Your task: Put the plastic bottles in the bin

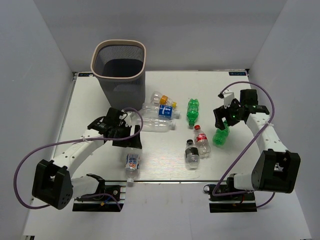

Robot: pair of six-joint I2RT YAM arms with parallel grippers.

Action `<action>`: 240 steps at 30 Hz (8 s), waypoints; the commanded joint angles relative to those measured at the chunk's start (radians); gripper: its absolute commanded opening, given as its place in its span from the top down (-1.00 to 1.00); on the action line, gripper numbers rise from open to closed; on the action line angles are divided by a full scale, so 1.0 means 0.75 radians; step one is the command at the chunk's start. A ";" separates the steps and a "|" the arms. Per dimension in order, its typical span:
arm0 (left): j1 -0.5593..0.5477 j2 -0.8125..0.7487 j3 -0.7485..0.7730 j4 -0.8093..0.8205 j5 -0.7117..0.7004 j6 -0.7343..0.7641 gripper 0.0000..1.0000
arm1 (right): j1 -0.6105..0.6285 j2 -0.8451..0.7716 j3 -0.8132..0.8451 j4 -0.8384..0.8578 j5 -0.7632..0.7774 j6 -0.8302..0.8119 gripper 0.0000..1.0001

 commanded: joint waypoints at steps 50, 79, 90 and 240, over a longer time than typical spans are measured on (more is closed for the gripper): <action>-0.110 0.744 1.829 0.326 -1.025 0.146 0.63 | -0.005 -0.060 -0.097 0.015 -0.379 -0.188 0.82; 0.239 0.403 1.252 0.512 0.144 0.087 -0.99 | -0.082 -0.016 0.056 -0.542 -0.300 -1.928 -0.42; 0.086 -0.015 0.379 0.483 0.292 0.058 -0.99 | -0.238 0.177 0.171 -0.838 -0.103 -2.640 -0.77; -0.469 0.846 0.836 0.089 -0.696 0.915 -0.41 | 0.028 -0.019 0.228 0.115 -0.688 0.076 -0.81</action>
